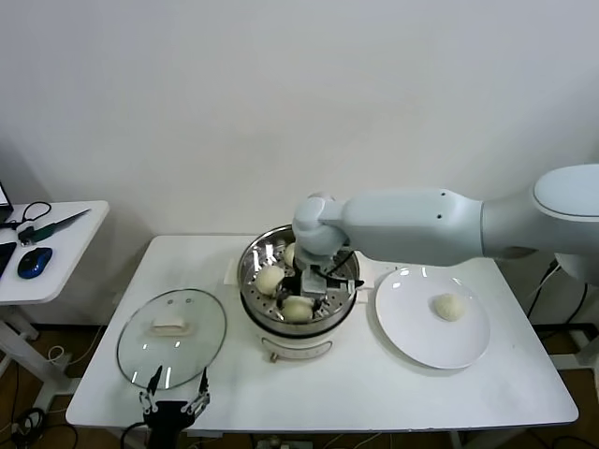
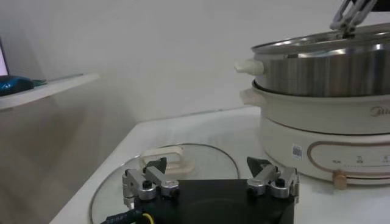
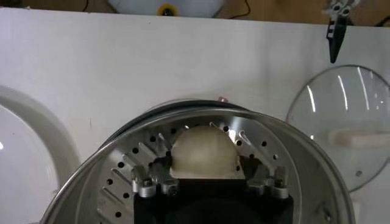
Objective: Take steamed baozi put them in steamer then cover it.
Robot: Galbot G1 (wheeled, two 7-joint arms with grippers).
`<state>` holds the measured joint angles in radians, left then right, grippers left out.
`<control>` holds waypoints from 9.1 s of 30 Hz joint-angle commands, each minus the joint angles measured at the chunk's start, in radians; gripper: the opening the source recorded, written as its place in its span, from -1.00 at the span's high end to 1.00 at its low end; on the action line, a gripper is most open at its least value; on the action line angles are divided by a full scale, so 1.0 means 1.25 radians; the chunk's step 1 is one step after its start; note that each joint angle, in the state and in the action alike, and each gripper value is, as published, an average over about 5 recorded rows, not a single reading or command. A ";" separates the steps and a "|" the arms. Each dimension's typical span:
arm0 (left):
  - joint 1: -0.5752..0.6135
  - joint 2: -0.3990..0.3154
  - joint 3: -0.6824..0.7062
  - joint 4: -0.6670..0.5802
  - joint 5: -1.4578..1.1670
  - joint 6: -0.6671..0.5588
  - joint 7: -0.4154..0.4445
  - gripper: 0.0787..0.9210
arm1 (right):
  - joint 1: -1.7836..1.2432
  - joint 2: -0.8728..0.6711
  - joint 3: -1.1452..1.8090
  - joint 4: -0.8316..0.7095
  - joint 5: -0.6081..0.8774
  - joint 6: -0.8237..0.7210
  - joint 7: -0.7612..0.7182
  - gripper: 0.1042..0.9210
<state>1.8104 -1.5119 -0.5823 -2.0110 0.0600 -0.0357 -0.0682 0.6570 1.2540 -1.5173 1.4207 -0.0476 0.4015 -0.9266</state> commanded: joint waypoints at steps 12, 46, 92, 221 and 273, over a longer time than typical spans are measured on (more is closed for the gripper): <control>-0.004 -0.001 0.004 -0.002 -0.001 -0.002 0.001 -0.77 | 0.288 -0.292 -0.209 -0.136 0.338 -0.077 -0.133 -0.76; -0.004 -0.007 -0.005 -0.013 -0.010 -0.004 0.003 -0.77 | -0.366 -0.452 0.249 -0.375 0.156 -0.413 -0.037 -0.76; 0.007 -0.009 -0.001 -0.030 -0.009 0.002 0.000 -0.77 | 0.323 -0.330 -0.174 -0.101 0.622 -0.468 -0.087 -0.34; -0.100 0.162 -0.043 0.100 0.793 -0.111 -0.209 -0.77 | -1.776 -0.014 1.697 0.148 0.389 0.067 0.590 -0.76; -0.420 0.197 0.000 0.520 1.007 0.032 -0.280 0.02 | -1.798 0.022 1.690 0.144 0.373 0.084 0.600 -0.76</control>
<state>1.2998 -1.2641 -0.5834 -1.3708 1.3263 0.0070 -0.4012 -1.5901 1.2788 0.5969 1.5999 0.4206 0.5053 -0.1790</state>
